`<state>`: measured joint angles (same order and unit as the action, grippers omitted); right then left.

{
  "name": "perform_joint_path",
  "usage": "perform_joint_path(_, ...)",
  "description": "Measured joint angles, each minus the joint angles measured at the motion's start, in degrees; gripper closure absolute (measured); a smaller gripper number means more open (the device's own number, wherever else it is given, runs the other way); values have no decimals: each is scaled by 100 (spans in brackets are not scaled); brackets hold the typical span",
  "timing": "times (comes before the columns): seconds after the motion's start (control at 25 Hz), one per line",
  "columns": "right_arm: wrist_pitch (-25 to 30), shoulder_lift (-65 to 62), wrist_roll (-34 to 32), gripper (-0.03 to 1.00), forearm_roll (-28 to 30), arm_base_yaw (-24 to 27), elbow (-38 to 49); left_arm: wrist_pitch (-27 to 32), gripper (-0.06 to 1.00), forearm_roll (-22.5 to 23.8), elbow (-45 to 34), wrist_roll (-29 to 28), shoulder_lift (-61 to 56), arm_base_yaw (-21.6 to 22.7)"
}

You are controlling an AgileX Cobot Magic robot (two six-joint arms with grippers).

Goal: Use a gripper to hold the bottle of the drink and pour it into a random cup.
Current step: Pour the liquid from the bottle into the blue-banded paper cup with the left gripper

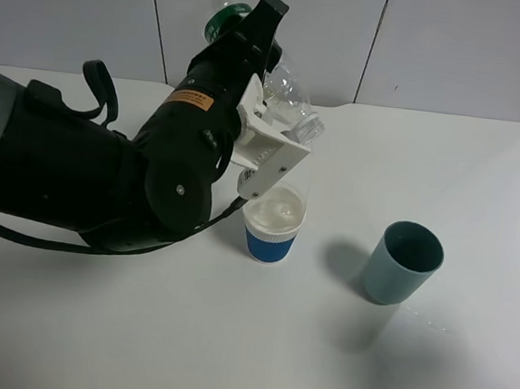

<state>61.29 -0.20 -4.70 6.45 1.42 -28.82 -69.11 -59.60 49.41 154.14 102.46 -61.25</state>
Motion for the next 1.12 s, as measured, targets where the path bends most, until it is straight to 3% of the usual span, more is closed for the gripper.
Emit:
perform_joint_path(0.76,0,0,0,33,0,0,0,2,43,47,-72,0,-7,136)
perform_joint_path(1.12,0,0,0,33,0,0,0,-1,43,-163,-256,-234,-7,189)
